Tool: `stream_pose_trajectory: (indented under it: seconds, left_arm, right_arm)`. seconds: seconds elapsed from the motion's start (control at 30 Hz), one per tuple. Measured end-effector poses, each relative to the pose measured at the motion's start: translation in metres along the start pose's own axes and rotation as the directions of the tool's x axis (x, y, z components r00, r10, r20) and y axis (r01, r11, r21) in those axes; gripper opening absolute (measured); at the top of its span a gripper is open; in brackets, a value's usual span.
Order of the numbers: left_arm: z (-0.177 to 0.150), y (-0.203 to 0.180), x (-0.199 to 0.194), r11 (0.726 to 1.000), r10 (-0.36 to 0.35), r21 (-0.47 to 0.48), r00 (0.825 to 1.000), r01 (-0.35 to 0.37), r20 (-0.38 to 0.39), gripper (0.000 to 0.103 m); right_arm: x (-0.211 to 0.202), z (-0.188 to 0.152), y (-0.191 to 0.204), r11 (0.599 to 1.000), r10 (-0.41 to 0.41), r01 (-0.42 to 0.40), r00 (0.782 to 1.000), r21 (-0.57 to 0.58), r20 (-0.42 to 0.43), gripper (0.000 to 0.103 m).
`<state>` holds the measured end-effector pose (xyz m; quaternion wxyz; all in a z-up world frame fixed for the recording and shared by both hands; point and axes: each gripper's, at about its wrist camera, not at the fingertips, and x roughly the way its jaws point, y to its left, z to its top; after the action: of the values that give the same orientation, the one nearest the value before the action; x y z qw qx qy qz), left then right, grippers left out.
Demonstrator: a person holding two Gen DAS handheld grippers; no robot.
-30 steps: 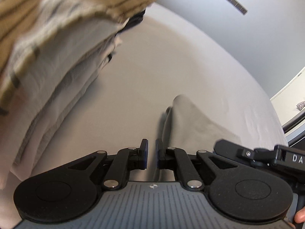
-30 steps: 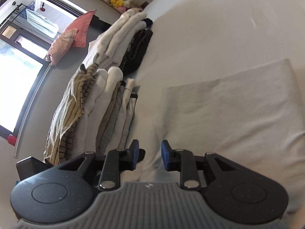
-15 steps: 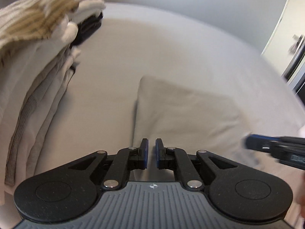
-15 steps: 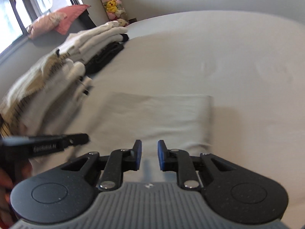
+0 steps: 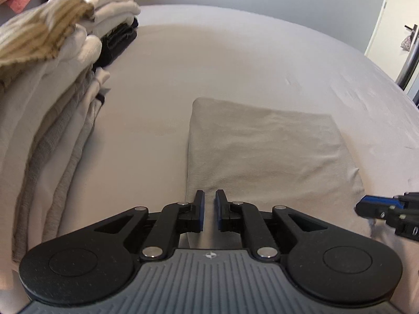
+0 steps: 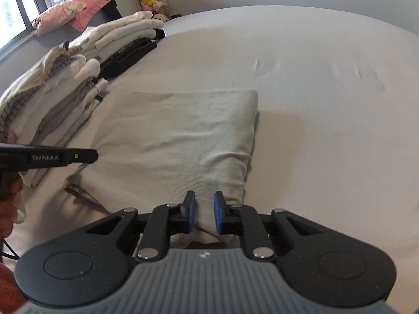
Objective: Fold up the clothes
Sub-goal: 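Release the folded trousers with both tools and withdraw them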
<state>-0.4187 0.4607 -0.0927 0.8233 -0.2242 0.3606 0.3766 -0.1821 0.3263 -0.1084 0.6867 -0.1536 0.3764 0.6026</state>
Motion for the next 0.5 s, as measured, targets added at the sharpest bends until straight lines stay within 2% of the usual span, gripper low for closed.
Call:
stream_pose_trajectory:
  seconds: [0.2, 0.33, 0.5]
  left_arm:
    - [0.016, 0.001, -0.011, 0.999, -0.012, -0.031, 0.990, 0.017, 0.140, 0.012]
    - [0.028, 0.007, 0.005, 0.995, -0.016, -0.090, 0.988, 0.030, 0.151, 0.012]
    - [0.034, 0.011, 0.019, 0.994, -0.013, -0.102, 0.990, 0.028, 0.144, 0.012]
  right_arm:
    - [-0.011, 0.022, -0.005, 0.999, -0.022, 0.025, 0.997, -0.037, 0.080, 0.020]
    - [0.002, 0.041, -0.007, 0.998, -0.032, 0.037, 0.995, -0.044, 0.092, 0.021]
    - [0.024, 0.051, -0.010, 0.997, -0.053, 0.057, 0.995, -0.046, 0.082, 0.021]
